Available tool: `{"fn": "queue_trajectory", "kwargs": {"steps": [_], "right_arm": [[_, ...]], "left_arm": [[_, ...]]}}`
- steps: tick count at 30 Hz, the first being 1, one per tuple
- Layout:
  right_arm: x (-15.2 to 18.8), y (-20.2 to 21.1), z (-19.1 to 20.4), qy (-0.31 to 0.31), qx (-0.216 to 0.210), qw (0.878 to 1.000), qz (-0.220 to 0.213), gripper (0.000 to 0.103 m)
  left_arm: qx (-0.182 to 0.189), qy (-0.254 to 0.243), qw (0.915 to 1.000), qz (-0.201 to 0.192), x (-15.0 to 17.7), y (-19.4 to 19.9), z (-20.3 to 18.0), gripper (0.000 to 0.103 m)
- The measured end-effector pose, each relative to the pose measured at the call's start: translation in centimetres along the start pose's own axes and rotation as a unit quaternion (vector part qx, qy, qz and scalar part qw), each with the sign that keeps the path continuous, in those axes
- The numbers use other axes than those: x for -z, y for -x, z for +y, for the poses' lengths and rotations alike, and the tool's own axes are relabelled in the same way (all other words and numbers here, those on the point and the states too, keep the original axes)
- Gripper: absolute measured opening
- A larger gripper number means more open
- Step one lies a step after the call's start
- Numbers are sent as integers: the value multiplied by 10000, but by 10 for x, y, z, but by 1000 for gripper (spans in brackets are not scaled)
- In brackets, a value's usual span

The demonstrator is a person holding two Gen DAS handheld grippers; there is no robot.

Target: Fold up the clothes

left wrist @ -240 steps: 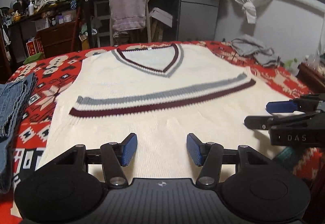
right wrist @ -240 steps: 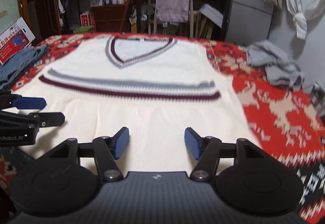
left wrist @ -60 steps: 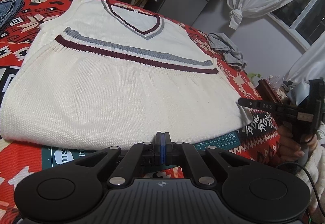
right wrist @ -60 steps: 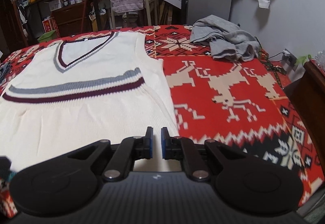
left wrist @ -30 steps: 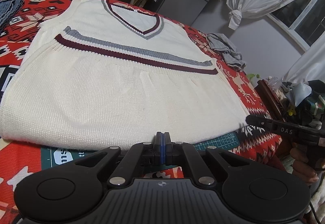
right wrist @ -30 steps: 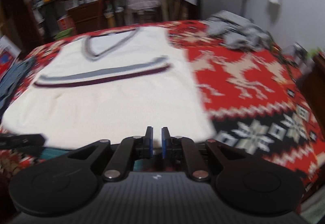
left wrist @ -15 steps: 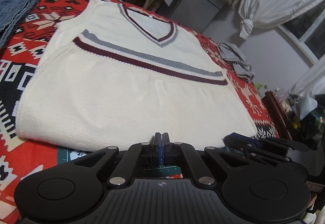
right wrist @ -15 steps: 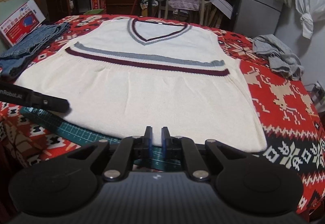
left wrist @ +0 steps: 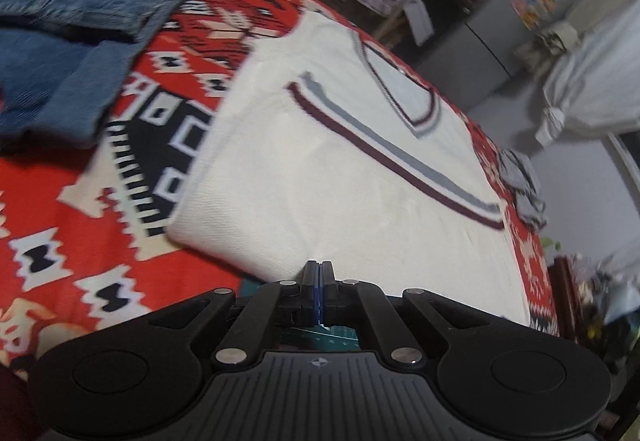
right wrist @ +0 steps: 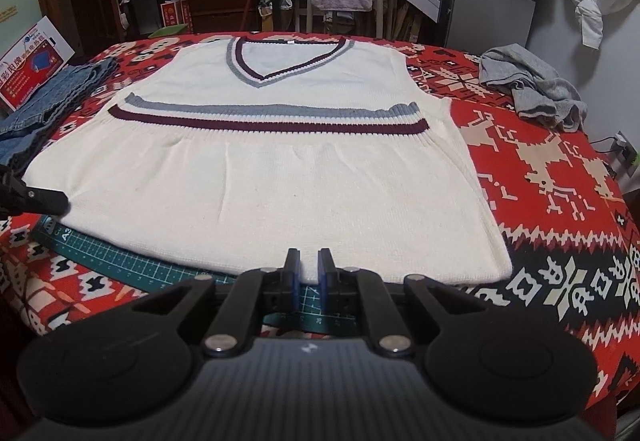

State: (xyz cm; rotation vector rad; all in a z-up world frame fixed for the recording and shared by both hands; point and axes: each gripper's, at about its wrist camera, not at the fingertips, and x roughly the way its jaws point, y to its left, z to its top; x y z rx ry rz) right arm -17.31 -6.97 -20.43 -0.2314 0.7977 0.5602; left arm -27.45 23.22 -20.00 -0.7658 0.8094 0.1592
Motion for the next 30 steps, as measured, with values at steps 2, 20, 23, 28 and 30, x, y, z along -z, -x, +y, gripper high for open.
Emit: {"fn": "queue_trajectory", "kwargs": {"steps": [2, 20, 23, 28, 30], "right_arm": [[0, 0, -1, -11, 2, 10000, -3, 8], [0, 0, -2, -56, -11, 10000, 13, 8], [0, -1, -2, -59, -19, 10000, 14, 8], [0, -1, -2, -67, -27, 10000, 18, 8], [0, -1, -2, -70, -20, 10000, 23, 8]], "left_arm": [[-57, 169, 9998, -56, -2, 5, 7, 1], [-596, 101, 9977, -314, -22, 17, 23, 1], [-633, 145, 9972, -361, -20, 24, 33, 2], [-736, -72, 9965, -397, -19, 27, 26, 1], [-729, -210, 9965, -363, -17, 25, 20, 2]]}}
